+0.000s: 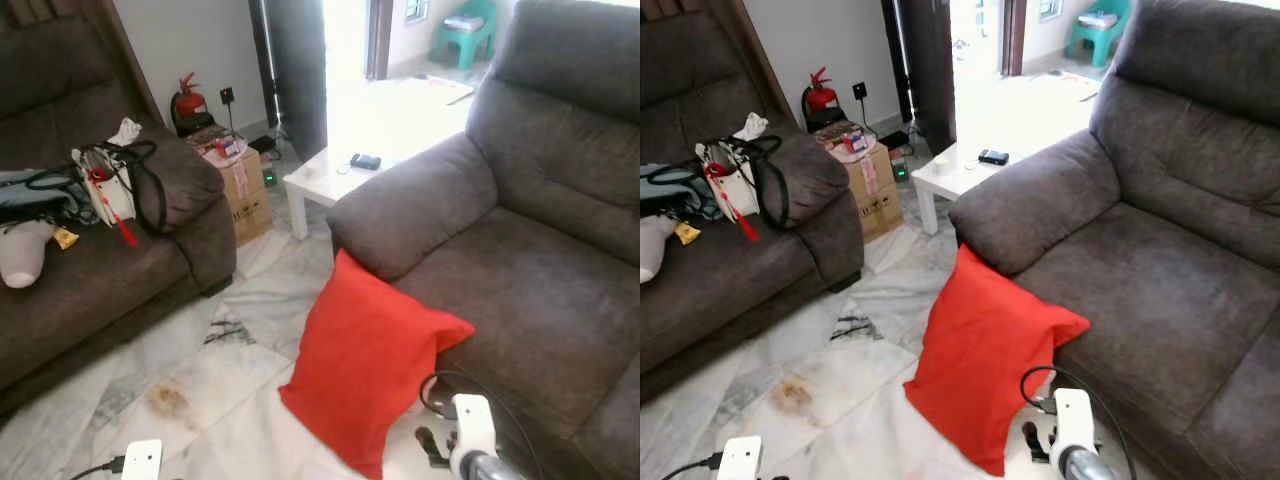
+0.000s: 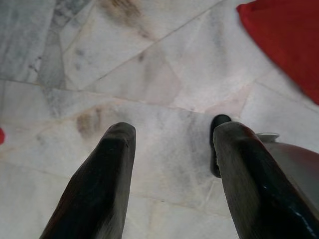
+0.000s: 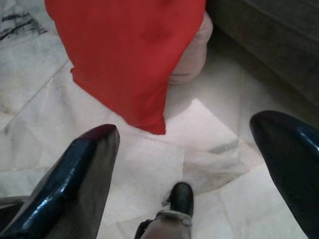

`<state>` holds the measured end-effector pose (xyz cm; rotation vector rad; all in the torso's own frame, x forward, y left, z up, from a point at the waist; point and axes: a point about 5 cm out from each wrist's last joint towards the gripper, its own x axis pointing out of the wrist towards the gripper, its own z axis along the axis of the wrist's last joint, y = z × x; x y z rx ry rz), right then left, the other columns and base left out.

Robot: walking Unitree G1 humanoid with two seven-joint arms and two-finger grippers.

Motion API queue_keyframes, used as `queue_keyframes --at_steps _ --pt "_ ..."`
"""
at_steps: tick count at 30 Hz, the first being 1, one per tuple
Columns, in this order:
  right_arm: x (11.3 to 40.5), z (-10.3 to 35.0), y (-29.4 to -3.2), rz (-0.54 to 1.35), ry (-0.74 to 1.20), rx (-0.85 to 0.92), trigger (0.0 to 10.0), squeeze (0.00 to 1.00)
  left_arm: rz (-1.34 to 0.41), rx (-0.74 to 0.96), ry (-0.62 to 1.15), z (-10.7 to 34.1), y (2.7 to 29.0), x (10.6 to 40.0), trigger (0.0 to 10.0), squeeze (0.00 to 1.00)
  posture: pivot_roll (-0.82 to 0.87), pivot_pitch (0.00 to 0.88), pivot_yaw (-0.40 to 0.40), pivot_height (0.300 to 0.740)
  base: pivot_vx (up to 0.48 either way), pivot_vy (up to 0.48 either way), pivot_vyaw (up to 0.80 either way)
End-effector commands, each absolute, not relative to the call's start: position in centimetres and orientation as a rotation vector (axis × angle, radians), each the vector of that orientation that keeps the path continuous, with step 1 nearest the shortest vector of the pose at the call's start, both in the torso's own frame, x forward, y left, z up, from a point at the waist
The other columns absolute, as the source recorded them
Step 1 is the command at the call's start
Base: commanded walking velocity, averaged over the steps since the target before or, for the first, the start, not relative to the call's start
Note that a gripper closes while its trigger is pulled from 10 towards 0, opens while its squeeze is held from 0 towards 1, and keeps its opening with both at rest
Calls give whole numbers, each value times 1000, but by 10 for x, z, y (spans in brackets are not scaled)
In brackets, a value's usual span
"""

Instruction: Move the pillow to the sofa from floor

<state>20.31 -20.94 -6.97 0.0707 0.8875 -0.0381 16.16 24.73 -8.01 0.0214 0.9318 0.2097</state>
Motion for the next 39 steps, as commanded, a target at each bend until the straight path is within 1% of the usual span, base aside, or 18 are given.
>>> queue_keyframes --at_steps 1,9,15,17,18,19,20,21,22,23,24,26,28,31,32,34,35,39 --pt "206 -69 -203 -29 883 91 10000 0 214 29 945 -81 250 158 10000 0 -35 0 45 740 0 0 0" --pt "206 -69 -203 -66 862 129 10000 0 231 23 921 -80 250 158 10000 0 -31 0 43 740 0 0 0" --pt "208 -66 -205 -149 764 204 10000 0 259 44 799 -74 252 163 10000 0 -25 0 42 740 0 0 0" --pt "211 -61 -207 -185 664 249 10000 0 306 66 681 -66 254 167 10000 0 -28 0 46 740 0 0 0" --pt "211 -61 -207 -185 664 249 10000 0 306 66 681 -66 254 167 10000 0 -28 0 46 740 0 0 0" --pt "212 -59 -207 -193 632 251 10000 0 313 80 631 -60 257 173 10000 0 -33 0 52 740 0 0 0" --pt "213 -56 -208 -198 598 250 10000 0 309 158 430 -17 267 235 10000 0 -39 0 55 740 0 0 0" --pt "213 -56 -208 -198 598 250 10000 0 309 158 430 -17 267 235 10000 0 -39 0 55 740 0 0 0" --pt "233 -40 -214 -190 496 232 10000 0 292 218 263 18 268 269 10000 0 -45 0 58 740 0 0 0" --pt "247 -28 -218 -182 430 219 10000 0 279 239 208 28 266 275 10000 0 -47 0 59 740 0 0 0" --pt "264 -11 -223 -171 350 203 10000 0 255 261 170 34 264 280 10000 0 -48 0 58 740 0 0 0" --pt "284 13 -227 -140 235 170 10000 0 210 258 102 45 258 287 10000 0 -44 0 55 740 0 0 0" --pt "292 26 -224 -110 158 149 10000 0 151 231 8 58 247 294 10000 0 -46 0 58 740 0 0 0" --pt "298 36 -216 -53 89 117 10000 0 77 255 -86 72 231 298 10000 0 -45 0 60 740 0 0 0" --pt "301 43 -210 -16 43 106 10000 0 53 252 -138 80 219 300 10000 0 -43 0 59 740 0 0 0" --pt "302 47 -205 12 13 95 10000 0 28 266 -166 84 211 300 10000 0 -46 0 59 740 0 0 0" --pt "301 50 -200 46 -18 66 10000 0 -7 288 -202 89 200 296 10000 0 -52 0 61 740 0 0 0" --pt "292 56 -194 89 -78 35 10000 0 -46 319 -234 92 189 285 10000 0 -60 0 60 740 0 0 0"
